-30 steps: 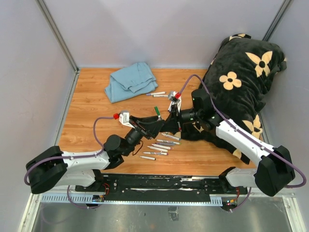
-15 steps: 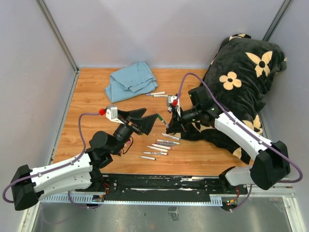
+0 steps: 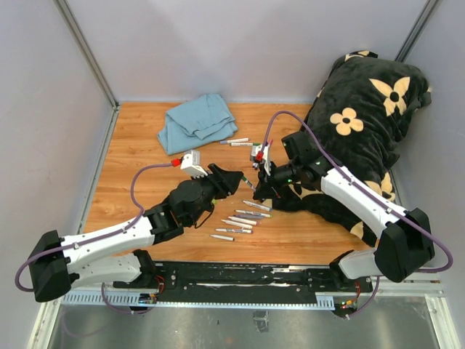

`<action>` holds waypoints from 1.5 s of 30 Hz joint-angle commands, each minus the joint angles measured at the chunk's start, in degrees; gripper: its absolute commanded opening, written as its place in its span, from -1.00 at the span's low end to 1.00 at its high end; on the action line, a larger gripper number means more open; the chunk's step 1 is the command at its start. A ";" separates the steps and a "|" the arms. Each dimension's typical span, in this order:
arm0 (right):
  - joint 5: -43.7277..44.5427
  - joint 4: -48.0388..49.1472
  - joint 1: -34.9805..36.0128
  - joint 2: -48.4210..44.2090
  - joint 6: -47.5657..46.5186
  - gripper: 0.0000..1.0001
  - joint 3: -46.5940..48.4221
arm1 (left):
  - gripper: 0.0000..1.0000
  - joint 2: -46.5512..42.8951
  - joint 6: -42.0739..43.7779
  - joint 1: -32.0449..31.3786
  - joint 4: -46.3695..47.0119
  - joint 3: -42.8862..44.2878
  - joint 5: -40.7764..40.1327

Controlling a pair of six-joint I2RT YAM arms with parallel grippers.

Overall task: Open the pen caps
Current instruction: Pick up the pen from the center of the board, then open the pen cap from the pen.

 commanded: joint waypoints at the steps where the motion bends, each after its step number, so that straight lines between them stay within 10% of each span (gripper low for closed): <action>1: 0.54 0.22 -0.87 0.84 1.01 -0.99 1.79 | 0.08 2.11 -5.99 0.11 -2.29 2.94 -1.95; 7: 0.31 0.60 -0.77 0.76 1.31 -0.99 1.56 | -0.02 5.92 -7.50 0.11 -1.14 4.53 -0.92; 17: 0.72 0.97 -0.68 0.58 1.18 -0.99 1.16 | -0.97 8.57 -8.91 0.14 -4.21 6.54 -0.65; 29: -1.32 2.71 1.94 3.90 1.66 -0.99 -0.03 | -0.99 6.48 -6.39 21.00 -2.87 10.43 7.64; 45: 3.35 1.85 0.43 4.09 -1.12 -0.98 0.31 | -0.99 2.19 -2.78 29.39 -5.57 0.05 17.28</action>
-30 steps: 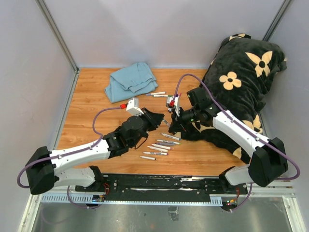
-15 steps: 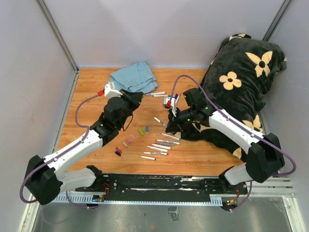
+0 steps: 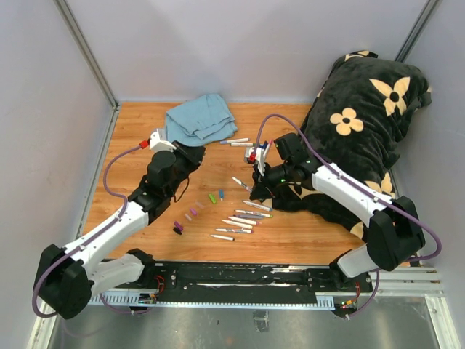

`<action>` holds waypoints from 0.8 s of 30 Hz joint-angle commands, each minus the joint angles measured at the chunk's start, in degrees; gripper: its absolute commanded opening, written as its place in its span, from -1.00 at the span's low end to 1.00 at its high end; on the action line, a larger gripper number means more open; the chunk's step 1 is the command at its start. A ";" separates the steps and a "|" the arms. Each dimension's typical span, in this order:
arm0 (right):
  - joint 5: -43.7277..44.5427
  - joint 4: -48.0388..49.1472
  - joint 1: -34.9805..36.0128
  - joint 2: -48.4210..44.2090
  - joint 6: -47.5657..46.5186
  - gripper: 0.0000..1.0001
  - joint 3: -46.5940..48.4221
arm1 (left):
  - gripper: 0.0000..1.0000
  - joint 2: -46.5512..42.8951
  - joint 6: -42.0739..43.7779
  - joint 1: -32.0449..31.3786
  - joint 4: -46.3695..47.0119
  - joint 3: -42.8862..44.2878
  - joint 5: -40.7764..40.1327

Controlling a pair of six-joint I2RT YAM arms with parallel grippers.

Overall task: Open the pen caps
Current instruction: Open the pen cap from the pen.

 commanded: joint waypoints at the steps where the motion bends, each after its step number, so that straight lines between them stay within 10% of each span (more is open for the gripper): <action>1: 1.81 -1.45 -0.86 -1.24 -2.16 -0.98 0.25 | -0.99 -0.34 -1.04 3.64 -1.06 -5.49 6.53; 24: 8.43 -4.96 -3.54 5.48 -5.06 -0.93 5.77 | -0.99 22.44 -3.07 17.54 -2.43 -0.22 22.57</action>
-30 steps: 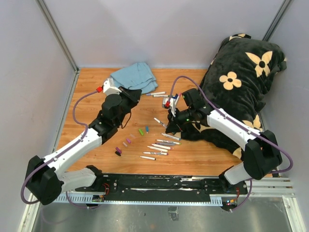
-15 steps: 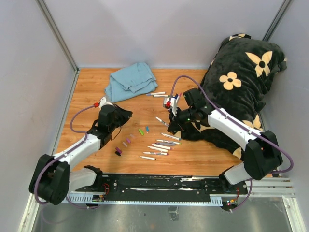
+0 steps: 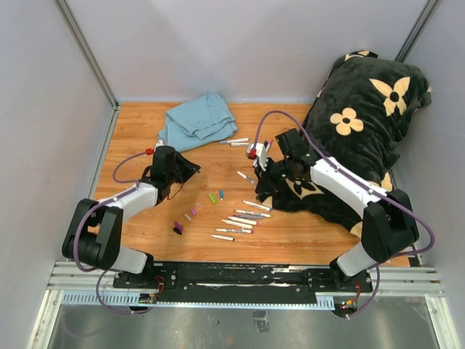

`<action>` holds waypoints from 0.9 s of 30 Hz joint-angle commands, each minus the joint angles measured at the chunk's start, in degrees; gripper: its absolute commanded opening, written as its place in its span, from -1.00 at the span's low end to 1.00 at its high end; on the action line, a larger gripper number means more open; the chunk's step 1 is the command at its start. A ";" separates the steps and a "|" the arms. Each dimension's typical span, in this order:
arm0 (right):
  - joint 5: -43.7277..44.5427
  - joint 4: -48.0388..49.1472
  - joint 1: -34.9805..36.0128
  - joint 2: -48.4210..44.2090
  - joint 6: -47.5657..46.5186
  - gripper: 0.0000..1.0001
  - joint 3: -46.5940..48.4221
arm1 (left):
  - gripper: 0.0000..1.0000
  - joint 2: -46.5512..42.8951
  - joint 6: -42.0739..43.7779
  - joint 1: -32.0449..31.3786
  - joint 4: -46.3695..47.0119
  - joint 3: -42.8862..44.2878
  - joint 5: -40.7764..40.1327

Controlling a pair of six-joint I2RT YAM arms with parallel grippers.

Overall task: Open the pen caps
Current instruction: Open the pen cap from the pen, then place the pen cap at the center of the board.

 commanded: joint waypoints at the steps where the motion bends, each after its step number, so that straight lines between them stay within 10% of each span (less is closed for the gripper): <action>1: 2.81 -3.88 -0.74 4.77 -2.24 -0.92 5.57 | -0.99 5.29 1.54 1.56 -3.69 7.60 1.04; 27: 21.59 -19.25 4.11 51.47 13.16 -0.91 58.36 | -0.91 30.94 -1.76 2.29 -9.16 30.03 -1.97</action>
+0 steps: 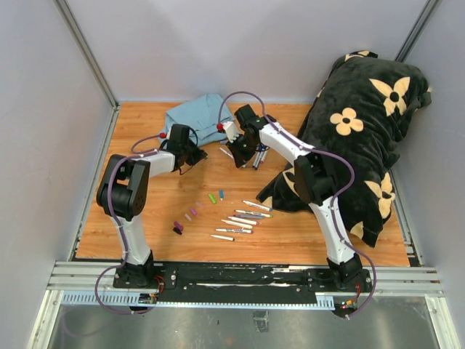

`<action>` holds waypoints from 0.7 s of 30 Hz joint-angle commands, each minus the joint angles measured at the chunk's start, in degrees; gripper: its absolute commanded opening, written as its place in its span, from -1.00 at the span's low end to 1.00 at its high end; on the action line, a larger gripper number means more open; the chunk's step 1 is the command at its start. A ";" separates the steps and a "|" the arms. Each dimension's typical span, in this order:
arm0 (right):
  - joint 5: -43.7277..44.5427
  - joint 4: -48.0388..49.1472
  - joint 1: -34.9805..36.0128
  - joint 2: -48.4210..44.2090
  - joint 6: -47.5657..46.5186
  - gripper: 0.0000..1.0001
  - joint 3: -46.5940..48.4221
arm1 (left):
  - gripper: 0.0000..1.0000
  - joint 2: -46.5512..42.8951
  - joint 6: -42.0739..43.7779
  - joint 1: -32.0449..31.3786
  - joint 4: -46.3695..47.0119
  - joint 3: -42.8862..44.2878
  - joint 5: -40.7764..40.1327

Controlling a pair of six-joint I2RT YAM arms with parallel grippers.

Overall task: Open the pen caps
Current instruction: Place the pen cap at the center of the board.

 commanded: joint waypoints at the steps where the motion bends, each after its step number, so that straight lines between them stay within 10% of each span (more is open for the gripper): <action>1: 5.47 -2.86 2.41 3.43 3.95 -0.90 4.79 | -0.89 2.26 -0.41 0.91 -1.73 2.97 -1.66; 21: 10.79 -2.75 5.35 6.11 5.14 -0.50 3.81 | -0.26 4.89 -2.19 2.81 -2.34 4.31 -0.72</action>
